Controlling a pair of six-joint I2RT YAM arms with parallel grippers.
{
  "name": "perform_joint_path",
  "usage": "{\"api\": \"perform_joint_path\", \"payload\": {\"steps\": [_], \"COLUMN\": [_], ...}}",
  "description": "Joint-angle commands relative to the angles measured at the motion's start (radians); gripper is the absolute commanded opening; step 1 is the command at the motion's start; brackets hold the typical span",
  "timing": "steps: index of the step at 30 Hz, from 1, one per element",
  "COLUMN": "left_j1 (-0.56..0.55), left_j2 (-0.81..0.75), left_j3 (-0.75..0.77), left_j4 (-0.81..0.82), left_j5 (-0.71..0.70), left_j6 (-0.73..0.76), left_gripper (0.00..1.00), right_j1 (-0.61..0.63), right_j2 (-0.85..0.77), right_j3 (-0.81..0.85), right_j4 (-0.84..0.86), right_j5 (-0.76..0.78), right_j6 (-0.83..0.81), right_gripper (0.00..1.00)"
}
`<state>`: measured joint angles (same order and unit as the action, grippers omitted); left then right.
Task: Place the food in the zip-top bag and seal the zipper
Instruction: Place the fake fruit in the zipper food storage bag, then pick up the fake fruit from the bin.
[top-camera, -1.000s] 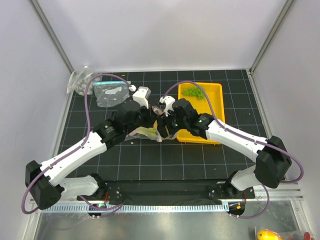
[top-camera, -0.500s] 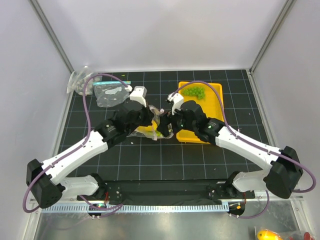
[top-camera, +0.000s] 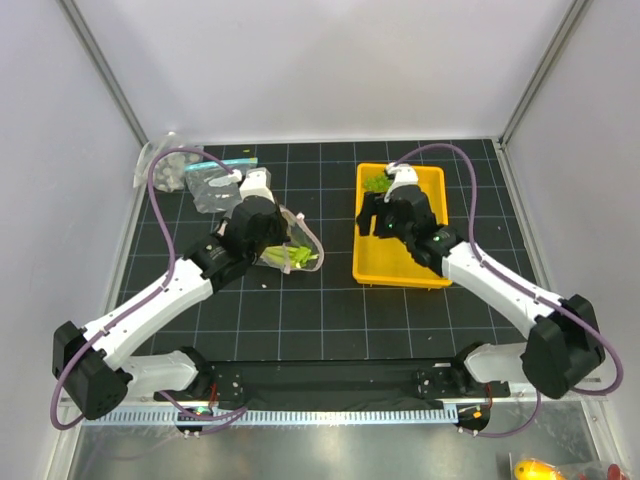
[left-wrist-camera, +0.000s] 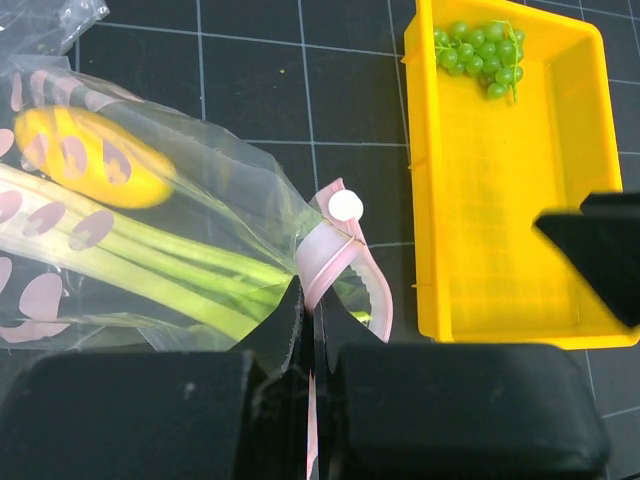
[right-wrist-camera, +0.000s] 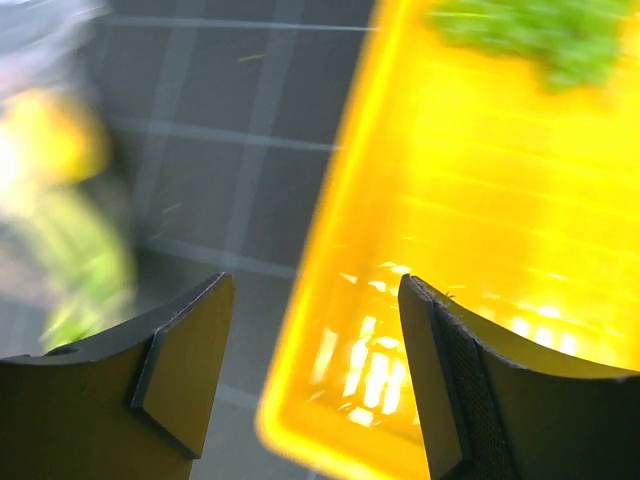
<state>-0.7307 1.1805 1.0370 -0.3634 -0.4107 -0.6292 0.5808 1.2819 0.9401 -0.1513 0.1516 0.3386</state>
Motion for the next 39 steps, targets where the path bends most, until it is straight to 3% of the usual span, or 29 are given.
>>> {"api": "perform_joint_path", "payload": {"steps": [1, 7, 9, 15, 24, 28, 31, 32, 35, 39], "left_j1": [-0.001, -0.001, -0.001, -0.001, -0.001, -0.001, -0.001, -0.003, -0.001, -0.001], "left_j2": [-0.009, -0.022, -0.035, -0.041, 0.010, 0.022, 0.021, 0.019, 0.019, 0.024], "left_j3": [0.000, -0.015, -0.023, -0.028, -0.005, -0.003, -0.002, -0.003, -0.006, -0.003], "left_j4": [0.050, 0.073, 0.084, 0.090, 0.093, 0.089, 0.092, 0.090, 0.090, 0.092], "left_j5": [-0.010, 0.026, 0.023, 0.041, 0.107, 0.104, 0.108, 0.107, 0.105, 0.113], "left_j6": [-0.009, -0.013, -0.013, -0.021, -0.026, -0.024, -0.024, -0.024, -0.023, -0.023], "left_gripper": [0.00, 0.00, 0.00, 0.00, 0.00, 0.00, 0.00, 0.00, 0.00, 0.00], "right_j1": [-0.100, -0.249, -0.283, -0.374, -0.392, -0.392, -0.392, -0.392, -0.392, -0.391], "right_j2": [0.097, 0.339, 0.463, 0.716, 0.876, 0.887, 0.890, 0.895, 0.901, 0.863], "right_j3": [0.066, 0.245, 0.348, 0.547, 0.739, 0.744, 0.736, 0.740, 0.733, 0.660], "right_j4": [0.006, -0.004, -0.039, -0.068, -0.090, -0.080, -0.056, -0.062, -0.048, 0.031], "right_j5": [0.084, 0.160, 0.155, 0.109, 0.123, 0.095, 0.057, 0.055, 0.051, 0.062], "right_j6": [0.066, 0.059, 0.045, 0.004, -0.029, -0.035, -0.047, -0.050, -0.070, -0.067], "right_gripper": [0.73, 0.60, 0.46, 0.42, 0.38, 0.35, 0.37, 0.47, 0.62, 0.62]}}
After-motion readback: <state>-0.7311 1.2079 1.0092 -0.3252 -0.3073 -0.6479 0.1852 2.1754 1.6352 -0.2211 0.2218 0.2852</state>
